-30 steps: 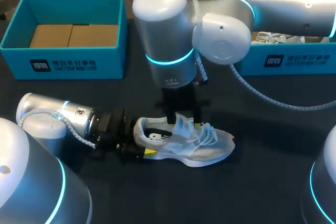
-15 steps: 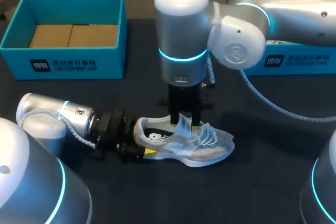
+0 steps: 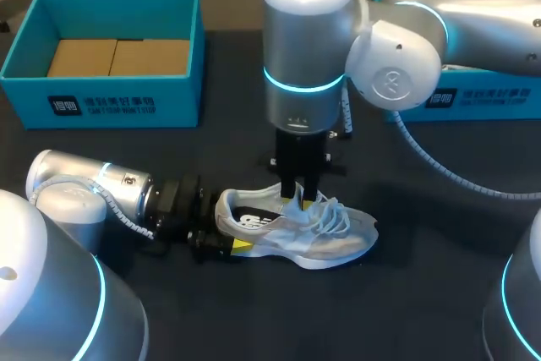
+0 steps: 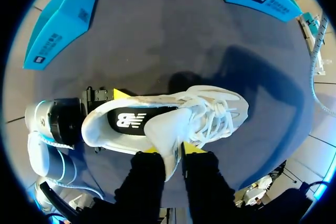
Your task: Take the shoe out of the shoebox, open the shoe tongue, remove and reinsert the insole, then place the shoe into the shoebox
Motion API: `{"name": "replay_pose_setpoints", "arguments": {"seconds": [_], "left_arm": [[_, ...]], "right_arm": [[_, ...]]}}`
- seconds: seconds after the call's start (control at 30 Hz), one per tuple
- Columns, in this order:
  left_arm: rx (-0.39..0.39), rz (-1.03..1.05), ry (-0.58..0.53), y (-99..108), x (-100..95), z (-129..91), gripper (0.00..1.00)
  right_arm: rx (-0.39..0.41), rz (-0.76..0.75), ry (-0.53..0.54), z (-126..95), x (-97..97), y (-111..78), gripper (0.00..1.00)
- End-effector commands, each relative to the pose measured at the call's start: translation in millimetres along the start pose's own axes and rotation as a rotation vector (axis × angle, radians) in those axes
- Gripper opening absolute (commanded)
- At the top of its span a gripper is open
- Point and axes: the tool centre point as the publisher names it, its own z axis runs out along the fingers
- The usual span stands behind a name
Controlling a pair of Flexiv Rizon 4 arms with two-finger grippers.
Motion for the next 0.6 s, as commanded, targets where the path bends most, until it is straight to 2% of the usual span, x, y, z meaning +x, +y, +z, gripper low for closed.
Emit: {"name": "replay_pose_setpoints", "arguments": {"seconds": [0.03, 0.2, 0.6], "left_arm": [[-0.002, -0.001, 0.001, 1.5, -0.2, 1.0, 0.0], [-0.002, -0.001, 0.001, 1.5, -0.2, 1.0, 0.0], [-0.002, -0.001, 0.001, 1.5, -0.2, 1.0, 0.0]], "right_arm": [[-0.007, 0.41, -0.005, -2.3, 2.8, -0.3, 0.0], [0.013, 0.378, 0.03, -4.6, -7.4, 6.9, 0.0], [0.039, 0.283, 0.237, -14.3, -41.0, 10.7, 0.0]]}}
